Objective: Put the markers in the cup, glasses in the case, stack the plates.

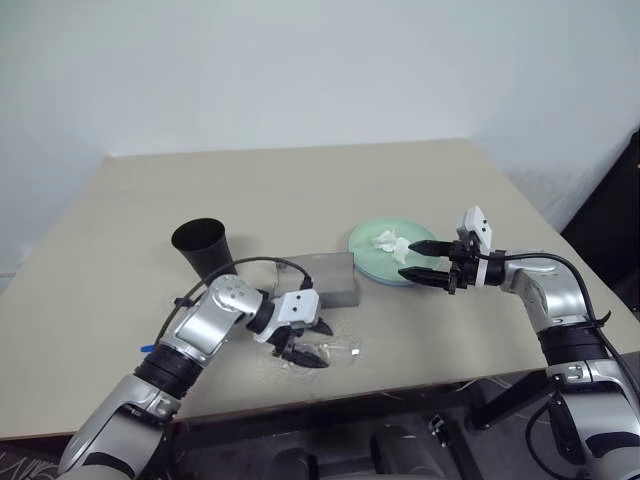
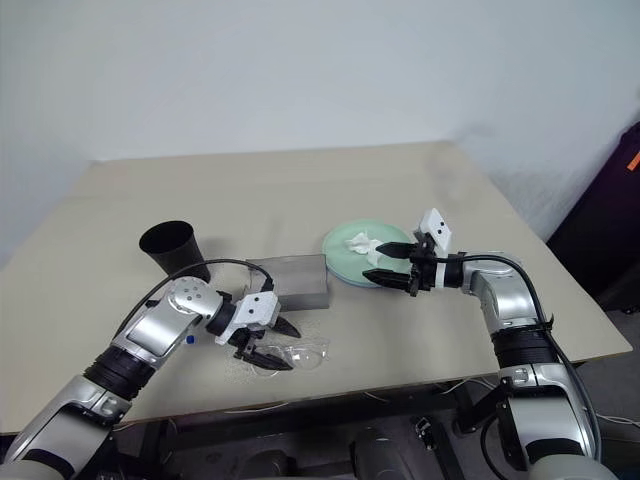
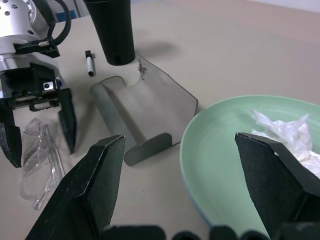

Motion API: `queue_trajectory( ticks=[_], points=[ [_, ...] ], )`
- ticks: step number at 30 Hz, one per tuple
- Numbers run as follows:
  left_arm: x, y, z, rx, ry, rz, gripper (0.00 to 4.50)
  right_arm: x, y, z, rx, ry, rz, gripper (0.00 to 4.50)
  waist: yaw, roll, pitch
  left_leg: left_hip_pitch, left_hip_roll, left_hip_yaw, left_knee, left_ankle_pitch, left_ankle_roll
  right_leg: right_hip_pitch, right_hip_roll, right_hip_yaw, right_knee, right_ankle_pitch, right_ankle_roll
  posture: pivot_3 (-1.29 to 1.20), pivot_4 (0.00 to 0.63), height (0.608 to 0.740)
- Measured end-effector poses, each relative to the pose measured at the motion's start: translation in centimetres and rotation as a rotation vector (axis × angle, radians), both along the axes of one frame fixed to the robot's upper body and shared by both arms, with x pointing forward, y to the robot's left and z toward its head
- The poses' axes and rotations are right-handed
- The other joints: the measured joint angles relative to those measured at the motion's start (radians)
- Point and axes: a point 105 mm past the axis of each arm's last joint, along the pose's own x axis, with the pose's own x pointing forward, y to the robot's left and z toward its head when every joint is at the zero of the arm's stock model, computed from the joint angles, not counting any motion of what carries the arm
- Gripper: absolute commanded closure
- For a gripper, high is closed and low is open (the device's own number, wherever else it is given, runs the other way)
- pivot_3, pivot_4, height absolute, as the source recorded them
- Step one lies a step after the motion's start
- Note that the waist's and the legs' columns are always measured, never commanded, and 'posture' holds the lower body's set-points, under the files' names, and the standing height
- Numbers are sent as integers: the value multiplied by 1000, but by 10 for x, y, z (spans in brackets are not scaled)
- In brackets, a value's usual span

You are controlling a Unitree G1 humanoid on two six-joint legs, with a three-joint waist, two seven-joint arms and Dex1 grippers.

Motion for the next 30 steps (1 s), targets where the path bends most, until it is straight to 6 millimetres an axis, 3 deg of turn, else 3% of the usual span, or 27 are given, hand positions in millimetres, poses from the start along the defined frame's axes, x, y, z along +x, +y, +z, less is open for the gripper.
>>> queue_trajectory(
  ticks=[4, 10, 15, 30],
  points=[
    [0, -1, 2, -4, -1, -8, 3418, 0, 0, 0, -1, -2, -5, 681, 0, 0, 0, 0, 0, 0, 1, 0, 0, 1, 0, 0, 0, 0, 0, 0, 0, 740],
    [1, 1, 5, -1, -4, -6, 3418, 1, 0, 0, -5, -16, -6, 681, 0, 0, 0, 1, 0, 0, 1, 0, 0, 1, 0, 0, 0, 0, 0, 0, 0, 740],
    [2, 5, 11, -1, -15, -3, 4474, 2, -1, -2, -13, -22, -12, 681, 0, 0, 0, 1, 0, 0, 1, 0, 0, 1, 0, 0, 0, 0, 0, 0, 0, 740],
    [4, 3, 29, -81, 18, 46, 4474, 11, -6, -5, -13, -34, -49, 681, 0, 0, 0, 0, 0, 0, 1, 0, 0, 1, 0, 0, 0, 0, 0, 0, 0, 740]
  ],
)
